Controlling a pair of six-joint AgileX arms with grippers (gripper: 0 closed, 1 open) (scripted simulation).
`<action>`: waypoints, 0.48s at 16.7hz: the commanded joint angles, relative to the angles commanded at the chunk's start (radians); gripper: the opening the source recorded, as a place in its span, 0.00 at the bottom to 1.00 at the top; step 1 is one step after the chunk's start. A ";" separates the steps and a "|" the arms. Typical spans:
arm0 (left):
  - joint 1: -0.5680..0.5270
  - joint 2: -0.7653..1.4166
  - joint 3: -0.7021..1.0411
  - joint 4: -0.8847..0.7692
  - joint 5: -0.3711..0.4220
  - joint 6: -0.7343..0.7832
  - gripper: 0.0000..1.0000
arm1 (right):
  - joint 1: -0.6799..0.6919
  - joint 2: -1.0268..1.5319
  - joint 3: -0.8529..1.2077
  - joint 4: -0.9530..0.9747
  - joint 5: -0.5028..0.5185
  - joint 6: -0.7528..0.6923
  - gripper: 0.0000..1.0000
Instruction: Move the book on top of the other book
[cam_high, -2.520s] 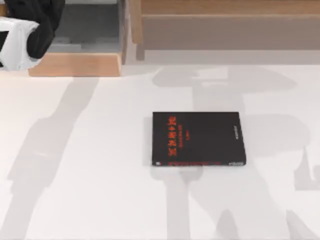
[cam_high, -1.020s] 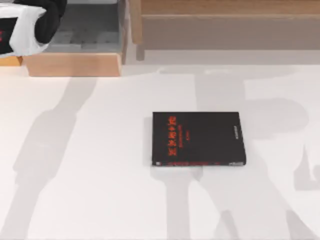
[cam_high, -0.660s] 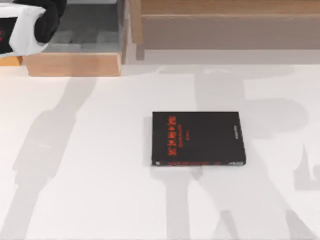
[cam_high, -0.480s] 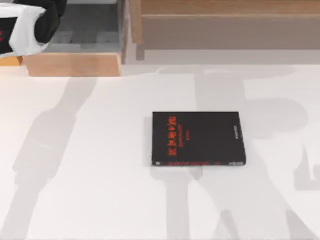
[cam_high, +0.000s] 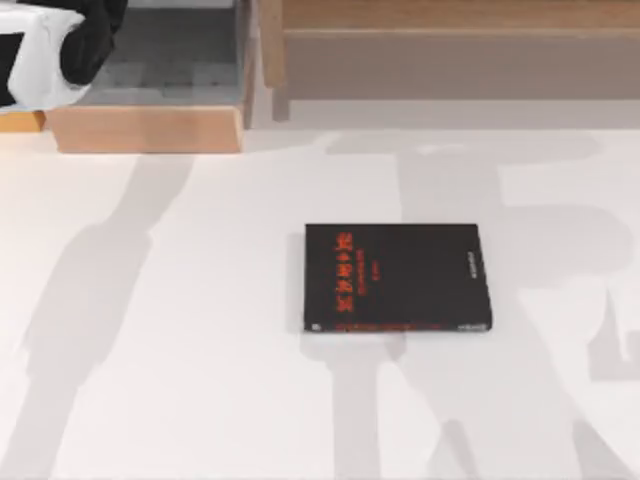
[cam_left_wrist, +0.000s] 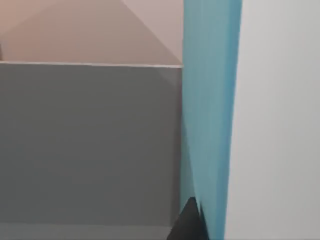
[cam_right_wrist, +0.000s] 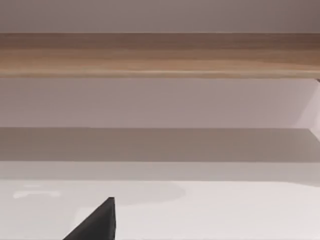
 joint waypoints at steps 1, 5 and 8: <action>0.000 -0.002 -0.001 -0.001 0.000 0.000 0.00 | 0.000 0.000 0.000 0.000 0.000 0.000 1.00; 0.000 -0.007 0.003 -0.002 -0.007 0.007 0.00 | 0.000 0.000 0.000 0.000 0.000 0.000 1.00; -0.036 -0.087 0.000 -0.018 -0.065 0.056 0.00 | 0.000 0.000 0.000 0.000 0.000 0.000 1.00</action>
